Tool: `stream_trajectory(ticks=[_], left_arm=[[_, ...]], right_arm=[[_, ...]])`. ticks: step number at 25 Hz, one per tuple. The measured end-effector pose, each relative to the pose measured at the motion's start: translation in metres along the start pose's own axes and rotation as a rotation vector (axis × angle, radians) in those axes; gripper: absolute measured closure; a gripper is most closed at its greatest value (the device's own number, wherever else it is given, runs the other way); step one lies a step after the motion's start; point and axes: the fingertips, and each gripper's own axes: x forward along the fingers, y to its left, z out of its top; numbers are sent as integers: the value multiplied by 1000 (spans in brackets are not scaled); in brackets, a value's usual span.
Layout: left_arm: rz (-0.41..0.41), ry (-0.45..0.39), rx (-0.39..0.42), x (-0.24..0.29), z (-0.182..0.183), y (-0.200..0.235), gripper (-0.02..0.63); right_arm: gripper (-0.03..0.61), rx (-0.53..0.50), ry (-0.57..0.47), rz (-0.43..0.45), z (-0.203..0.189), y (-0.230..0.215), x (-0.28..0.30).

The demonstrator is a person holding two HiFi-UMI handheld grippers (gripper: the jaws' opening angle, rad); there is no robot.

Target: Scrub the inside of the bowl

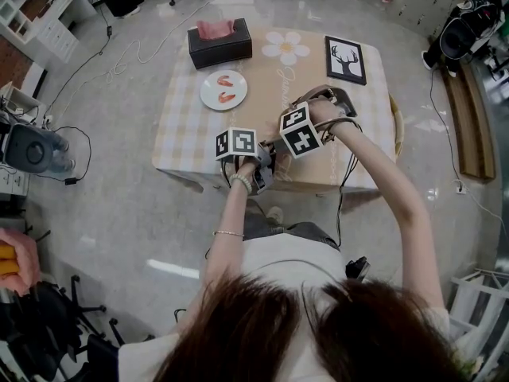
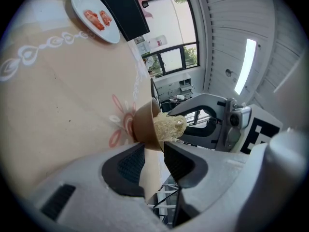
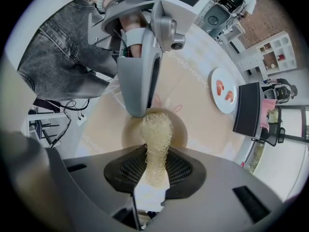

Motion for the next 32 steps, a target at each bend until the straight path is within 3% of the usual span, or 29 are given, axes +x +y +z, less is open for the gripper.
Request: stream_trajectory(ticks=[6, 13, 26, 32], left_arm=[[-1, 2, 15, -3, -2, -3, 485], [-44, -132, 47, -22, 8, -8, 485], [36, -219, 317, -38, 17, -23, 523], [92, -239, 481, -37, 17, -30, 564]], right_arm=[[483, 90, -73, -18, -2, 1, -1], [483, 418, -368, -119, -1, 5, -10], [483, 983, -878, -327, 0, 6, -37], [483, 1151, -1066, -396, -6, 10, -50]])
